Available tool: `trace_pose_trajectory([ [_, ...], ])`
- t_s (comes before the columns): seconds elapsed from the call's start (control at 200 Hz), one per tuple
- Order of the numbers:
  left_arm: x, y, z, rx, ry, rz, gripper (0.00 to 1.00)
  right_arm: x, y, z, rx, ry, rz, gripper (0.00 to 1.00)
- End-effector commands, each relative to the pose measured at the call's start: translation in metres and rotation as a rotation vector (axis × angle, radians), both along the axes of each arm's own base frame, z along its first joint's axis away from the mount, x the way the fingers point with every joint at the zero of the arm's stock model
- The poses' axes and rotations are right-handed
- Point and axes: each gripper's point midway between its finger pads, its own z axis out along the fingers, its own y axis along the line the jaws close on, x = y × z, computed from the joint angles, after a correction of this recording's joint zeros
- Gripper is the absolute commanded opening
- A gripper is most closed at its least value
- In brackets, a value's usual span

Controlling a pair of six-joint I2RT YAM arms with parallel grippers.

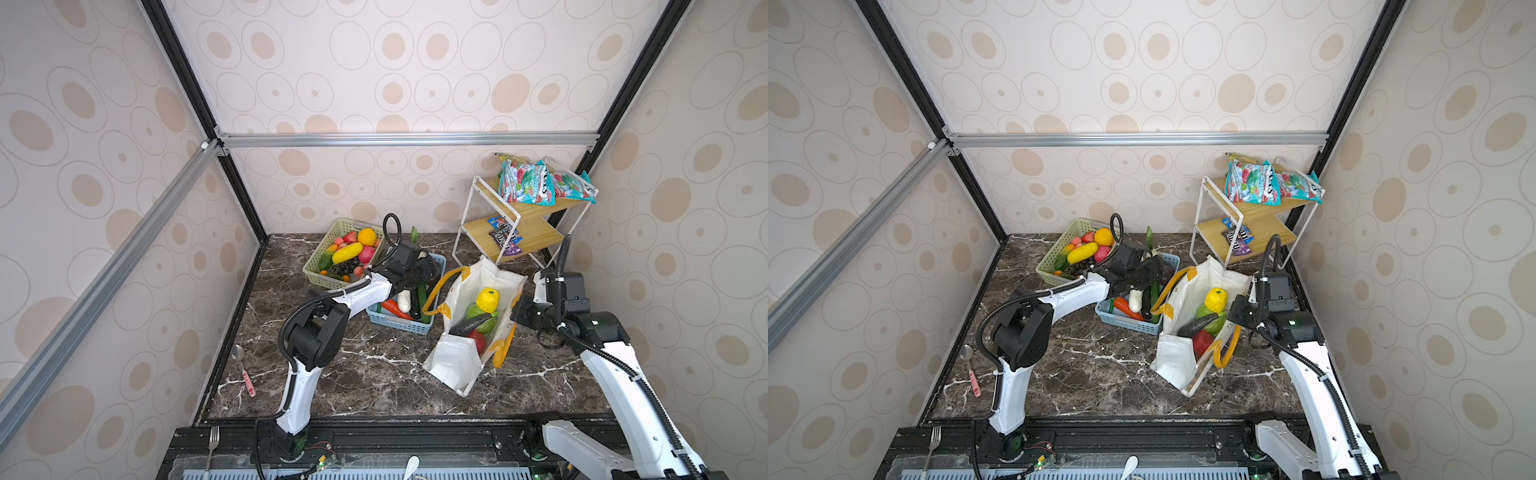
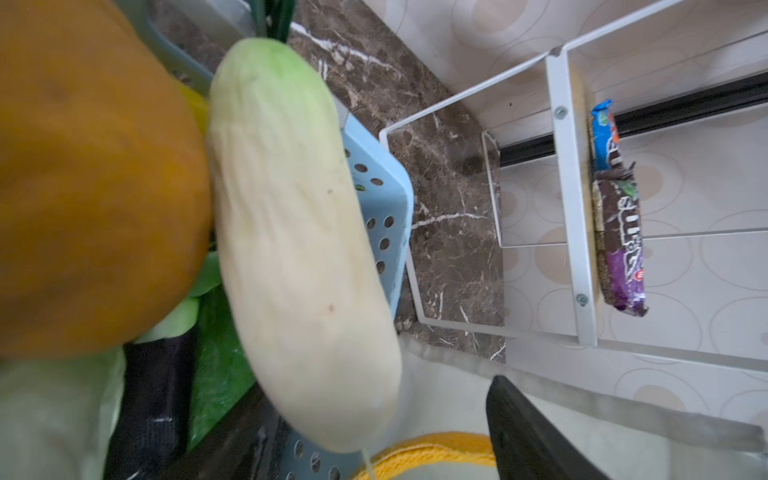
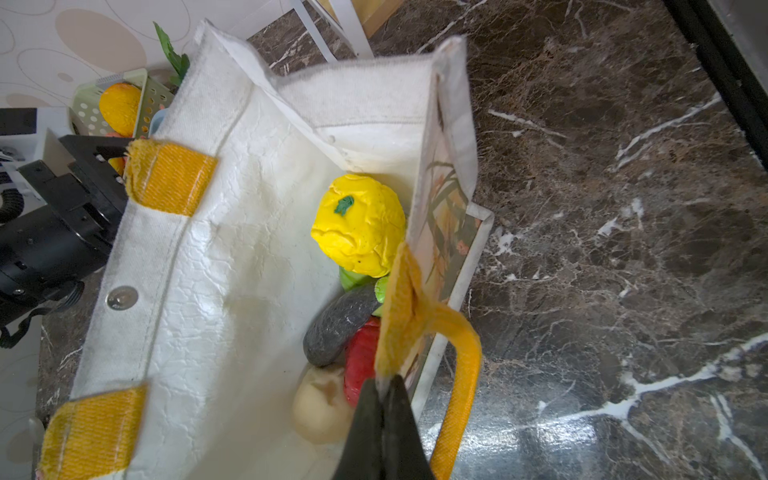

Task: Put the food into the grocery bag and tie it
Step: 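Close the left gripper on the white radish and lift it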

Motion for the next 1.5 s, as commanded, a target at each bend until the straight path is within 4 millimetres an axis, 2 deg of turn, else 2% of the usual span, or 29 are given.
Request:
trace_pose_trajectory([
  [0.0,0.013,-0.002,0.006,-0.051,-0.029,0.035,0.77,0.001,-0.003,0.002,-0.008,-0.012,-0.005,0.0],
  [0.57,0.03,-0.002,-0.014,0.003,0.018,0.068,0.74,0.002,-0.004,0.002,-0.021,-0.009,0.001,0.0],
  [1.035,0.029,0.011,-0.018,0.015,0.026,0.103,0.48,0.004,-0.003,0.0,-0.017,-0.011,-0.001,0.0],
  [1.496,0.016,0.021,-0.01,0.034,0.005,0.088,0.35,0.007,-0.003,-0.002,-0.016,-0.005,0.006,0.0],
])
